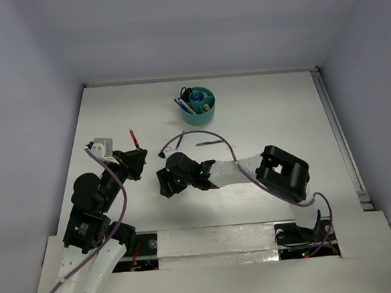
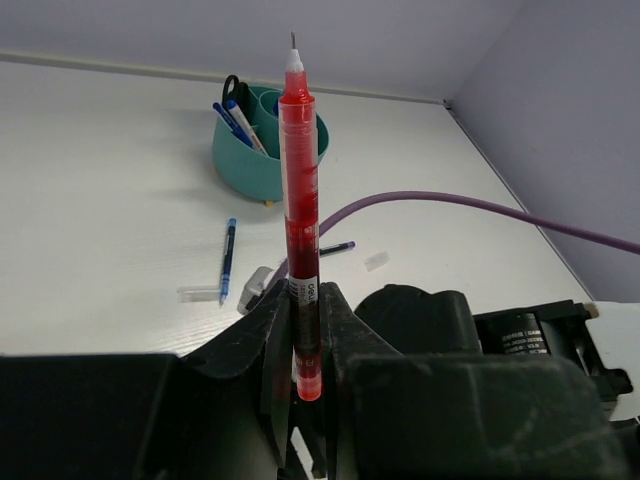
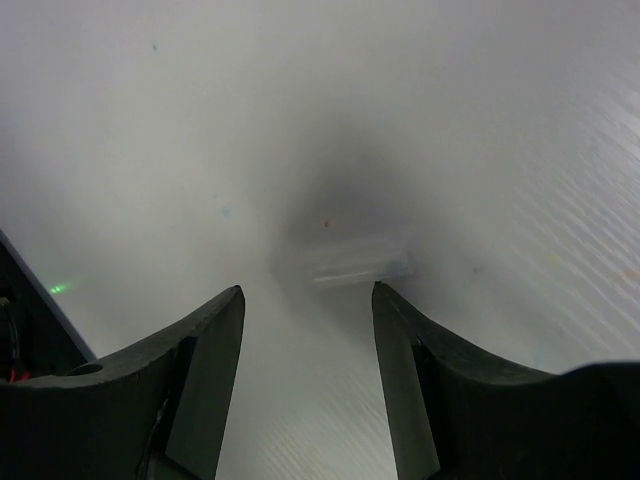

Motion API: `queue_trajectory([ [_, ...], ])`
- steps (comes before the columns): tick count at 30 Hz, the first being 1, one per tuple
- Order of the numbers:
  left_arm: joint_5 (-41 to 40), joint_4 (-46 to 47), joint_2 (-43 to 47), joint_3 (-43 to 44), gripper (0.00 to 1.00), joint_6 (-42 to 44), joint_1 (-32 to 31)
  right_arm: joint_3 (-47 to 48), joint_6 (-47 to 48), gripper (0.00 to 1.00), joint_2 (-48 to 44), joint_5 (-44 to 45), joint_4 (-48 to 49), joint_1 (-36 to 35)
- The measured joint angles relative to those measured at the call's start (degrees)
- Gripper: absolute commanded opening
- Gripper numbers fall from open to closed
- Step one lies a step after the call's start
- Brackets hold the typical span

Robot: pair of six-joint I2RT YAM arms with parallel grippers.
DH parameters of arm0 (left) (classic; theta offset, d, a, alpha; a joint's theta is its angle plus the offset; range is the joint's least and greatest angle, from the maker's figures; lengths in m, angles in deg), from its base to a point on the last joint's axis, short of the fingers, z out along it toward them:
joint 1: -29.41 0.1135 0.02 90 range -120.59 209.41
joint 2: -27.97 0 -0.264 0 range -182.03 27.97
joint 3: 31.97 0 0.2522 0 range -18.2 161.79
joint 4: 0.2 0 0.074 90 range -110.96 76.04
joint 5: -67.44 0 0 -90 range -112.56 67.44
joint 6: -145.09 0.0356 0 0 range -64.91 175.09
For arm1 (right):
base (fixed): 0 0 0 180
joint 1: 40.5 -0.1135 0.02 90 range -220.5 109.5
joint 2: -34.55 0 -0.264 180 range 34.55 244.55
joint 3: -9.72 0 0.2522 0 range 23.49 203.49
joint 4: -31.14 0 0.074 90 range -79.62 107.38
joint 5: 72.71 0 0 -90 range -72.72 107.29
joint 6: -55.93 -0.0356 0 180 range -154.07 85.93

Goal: Sort the stationery into containers
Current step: Close the pen cap on the pen.

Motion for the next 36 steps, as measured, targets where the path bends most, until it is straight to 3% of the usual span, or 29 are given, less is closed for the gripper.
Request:
queue_trajectory([
  [7, 0.0, 0.02, 0.07, 0.0, 0.0, 0.0, 0.0, 5.44, 0.11, 0.58, 4.13, -0.42, 0.15, 0.0],
  [14, 0.0, 0.02, 0.33, 0.0, 0.0, 0.0, 0.0, 11.04, 2.19, 0.44, 7.21, 3.5, -4.28, -0.24],
  [23, -0.15, 0.07, 1.2, 0.0, 0.0, 0.0, 0.0, 16.85, 5.77, 0.48, 9.46, 9.68, -11.65, -2.01],
  [36, -2.99, -0.02, 3.72, 0.0, 0.0, -0.02, 0.63, 30.56, 8.96, 0.37, 16.48, 17.31, -25.14, -4.52],
])
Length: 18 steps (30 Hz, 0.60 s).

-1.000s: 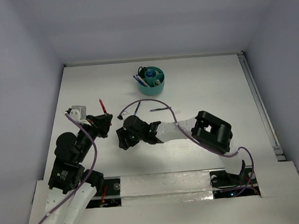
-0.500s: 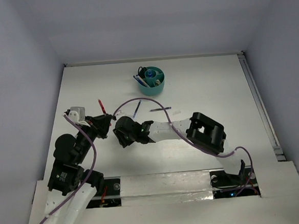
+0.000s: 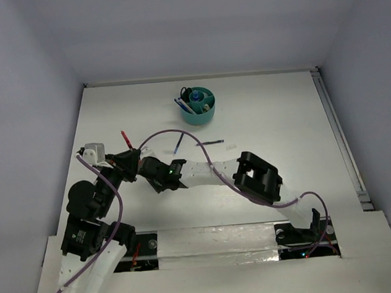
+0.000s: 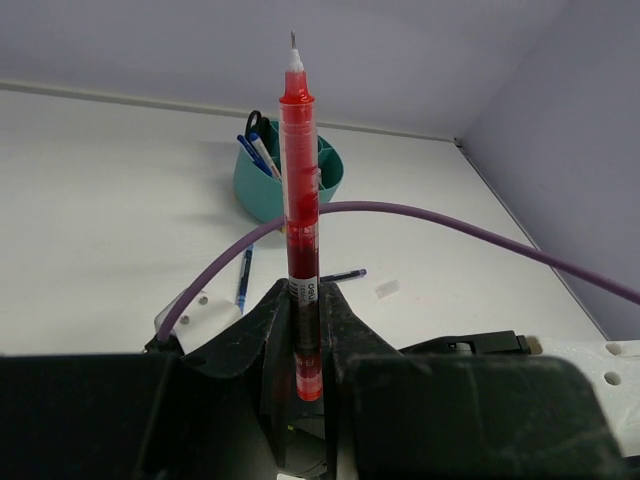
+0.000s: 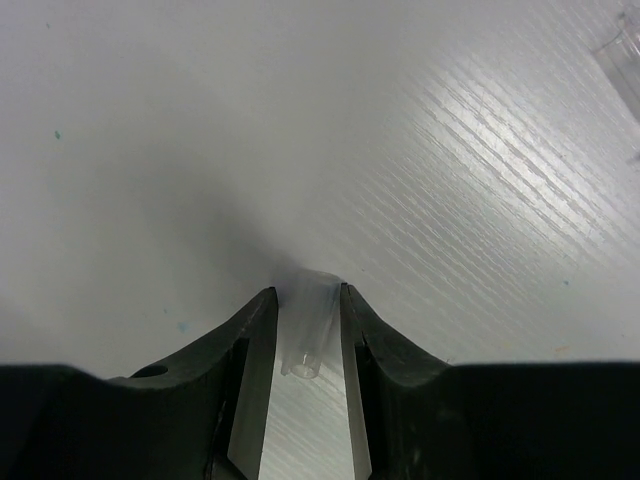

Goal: Sort the stationery into containers
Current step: Close the pen cap on the pen.

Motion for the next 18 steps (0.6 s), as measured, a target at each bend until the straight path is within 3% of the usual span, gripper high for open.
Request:
queue_trajectory([
  [4, -0.26, 0.0, 0.13, 0.0, 0.0, 0.0, 0.0, 3.61, 0.24, 0.35, 1.77, 0.74, -3.32, 0.02],
  [8, -0.26, 0.0, 0.15, 0.0, 0.0, 0.0, 0.0, 5.46, 0.68, 0.12, 2.73, 1.07, -4.61, 0.02],
  [11, -0.33, 0.0, 0.15, 0.0, 0.0, 0.0, 0.0, 5.92, 0.9, 0.0, 2.93, 1.07, -5.07, -0.07],
  [18, -0.42, 0.0, 0.15, 0.04, 0.0, -0.09, 0.0, 0.52, 0.46, 0.0, 0.33, 1.11, -0.63, -0.09],
])
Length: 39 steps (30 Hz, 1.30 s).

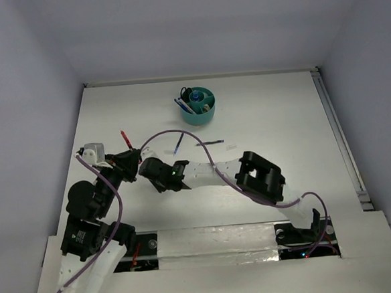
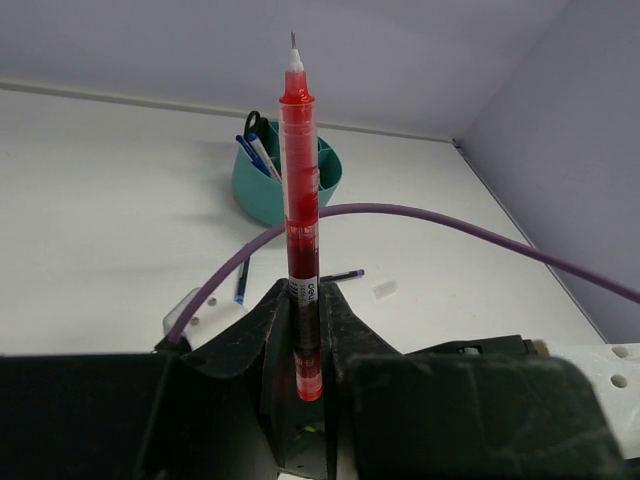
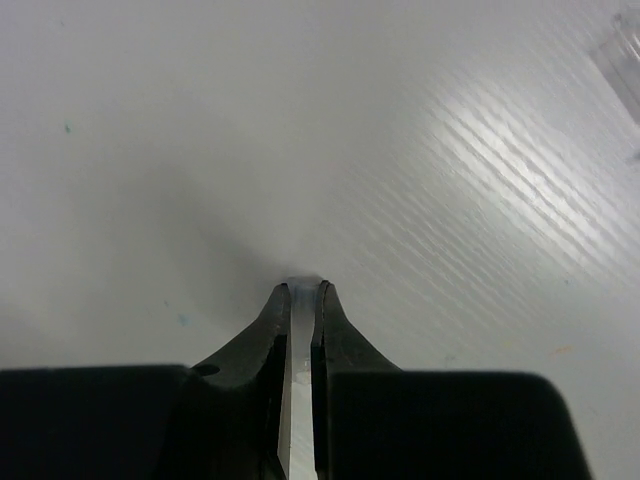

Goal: Sort the stationery into containers
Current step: Close the pen cap on the pen.

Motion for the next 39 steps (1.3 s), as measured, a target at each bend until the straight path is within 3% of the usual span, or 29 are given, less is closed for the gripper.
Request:
queue_trajectory([
  [10, 11.3, 4.52, -3.56, 0.85, 0.0, -6.12, 0.0, -29.83, -2.75, 0.0, -18.27, -2.54, 15.74, 3.72],
  [19, 25.07, 24.28, -4.98, -17.66, 0.0, -18.99, 0.0, -49.96, -6.71, 0.0, -42.58, -1.31, 29.24, 7.48],
  [25, 28.81, 32.35, -8.24, -24.28, 0.0, -22.69, -0.52, -53.9, -8.35, 0.0, -52.28, -1.53, 36.06, 13.27],
  [31, 29.81, 39.69, -9.92, -24.46, 0.0, -23.54, -1.11, -54.55, -8.0, 0.0, -60.33, -0.76, 41.16, 13.46],
  [39, 29.2, 40.85, -11.39, -24.46, 0.0, -22.88, -3.06, -46.8, -8.07, 0.0, -58.03, -2.95, 47.34, 13.46],
])
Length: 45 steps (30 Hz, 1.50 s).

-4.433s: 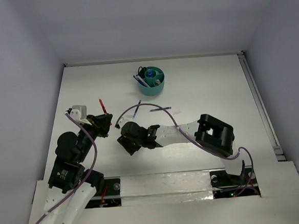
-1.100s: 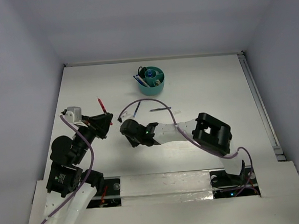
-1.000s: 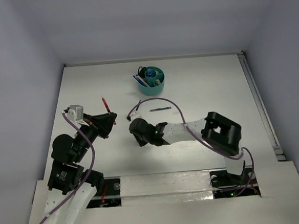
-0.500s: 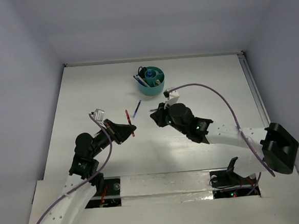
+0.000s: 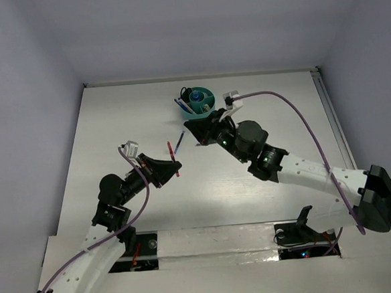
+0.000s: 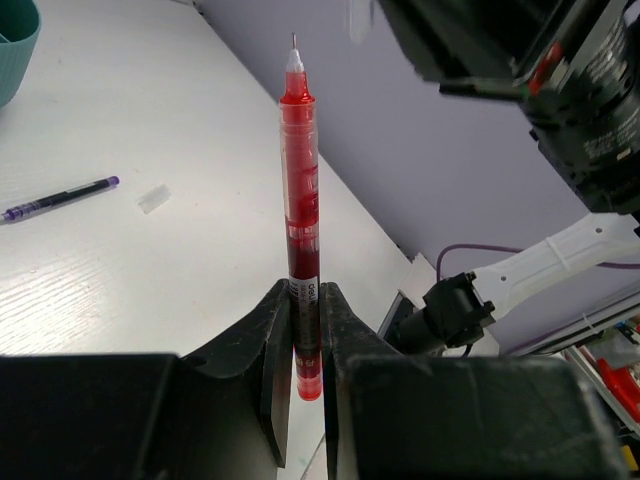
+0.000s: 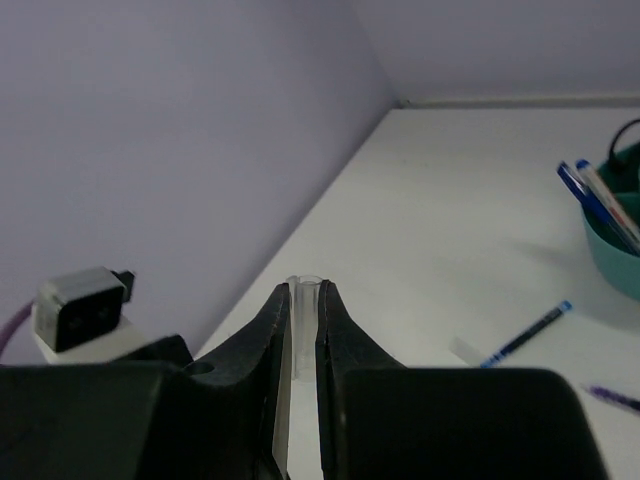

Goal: Sort the stationery into containers
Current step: Close the pen cap on the pen.

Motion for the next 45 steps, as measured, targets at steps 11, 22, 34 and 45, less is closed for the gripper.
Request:
queue_trajectory([
  [11, -1.18, -1.77, 0.07, 0.11, 0.0, 1.18, -2.23, 10.88, -1.01, 0.0, 10.25, -7.52, 3.76, 0.0],
  [22, -1.68, -2.01, 0.07, 0.13, 0.0, 1.25, -2.23, 11.67, -1.53, 0.0, 11.93, -11.8, 2.97, 0.0],
  [34, -2.51, -2.95, 0.2, 0.13, 0.0, 1.62, -2.23, 11.15, -3.02, 0.0, 12.35, -14.58, 2.67, 0.0],
  [45, -3.41, -3.54, 0.79, 0.57, 0.0, 2.08, -2.23, 10.14, -4.11, 0.0, 13.62, -16.98, 2.69, 0.0],
])
